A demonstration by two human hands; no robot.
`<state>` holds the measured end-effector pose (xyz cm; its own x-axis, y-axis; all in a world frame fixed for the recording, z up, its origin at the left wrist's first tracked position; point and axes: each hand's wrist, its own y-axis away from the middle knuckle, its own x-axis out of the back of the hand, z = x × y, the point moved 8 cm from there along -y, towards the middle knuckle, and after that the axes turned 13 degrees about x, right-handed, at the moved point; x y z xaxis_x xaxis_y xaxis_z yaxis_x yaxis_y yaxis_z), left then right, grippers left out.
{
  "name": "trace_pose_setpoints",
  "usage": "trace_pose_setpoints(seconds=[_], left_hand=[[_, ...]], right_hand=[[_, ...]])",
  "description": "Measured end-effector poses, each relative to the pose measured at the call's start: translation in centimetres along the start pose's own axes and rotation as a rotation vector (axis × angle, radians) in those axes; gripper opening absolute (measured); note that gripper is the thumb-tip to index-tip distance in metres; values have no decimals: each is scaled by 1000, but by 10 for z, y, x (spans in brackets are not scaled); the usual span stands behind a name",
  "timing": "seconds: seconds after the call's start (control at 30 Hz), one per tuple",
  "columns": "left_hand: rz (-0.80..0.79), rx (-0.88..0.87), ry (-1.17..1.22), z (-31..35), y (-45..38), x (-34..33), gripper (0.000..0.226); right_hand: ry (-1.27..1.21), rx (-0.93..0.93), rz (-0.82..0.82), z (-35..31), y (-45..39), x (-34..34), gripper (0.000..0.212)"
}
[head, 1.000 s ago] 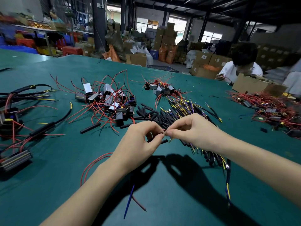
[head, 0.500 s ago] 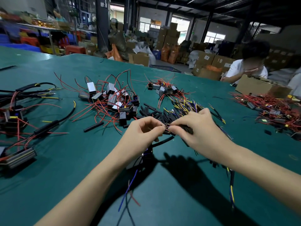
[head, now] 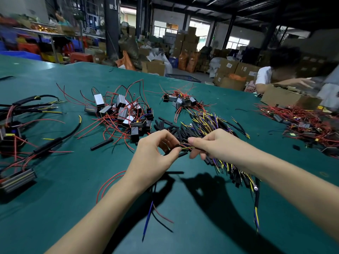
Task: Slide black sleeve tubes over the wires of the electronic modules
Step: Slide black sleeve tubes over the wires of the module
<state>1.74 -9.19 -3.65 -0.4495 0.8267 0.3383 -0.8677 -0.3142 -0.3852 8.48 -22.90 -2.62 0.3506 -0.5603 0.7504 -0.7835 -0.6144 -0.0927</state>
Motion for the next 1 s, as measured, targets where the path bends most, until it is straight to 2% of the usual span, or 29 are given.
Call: trace_pose_setpoints(seconds=[0.13, 0.4, 0.67, 0.77, 0.9, 1.0], left_hand=[[-11, 15, -3, -1, 0, 0, 13], [-12, 12, -25, -1, -1, 2, 12], [16, 0, -27, -1, -2, 6, 14], [38, -8, -33, -2, -3, 9, 15], [29, -20, -31, -3, -3, 8, 16], [20, -44, -34, -1, -2, 6, 19]], right_hand=[[-187, -28, -8, 4, 0, -5, 30], [-391, -42, -53, 4, 3, -20, 17], [-561, -11, 26, -1, 5, -32, 17], [-625, 37, 101, -3, 6, -32, 9], [-597, 77, 196, -3, 10, -27, 13], [-502, 109, 185, -5, 12, -28, 11]])
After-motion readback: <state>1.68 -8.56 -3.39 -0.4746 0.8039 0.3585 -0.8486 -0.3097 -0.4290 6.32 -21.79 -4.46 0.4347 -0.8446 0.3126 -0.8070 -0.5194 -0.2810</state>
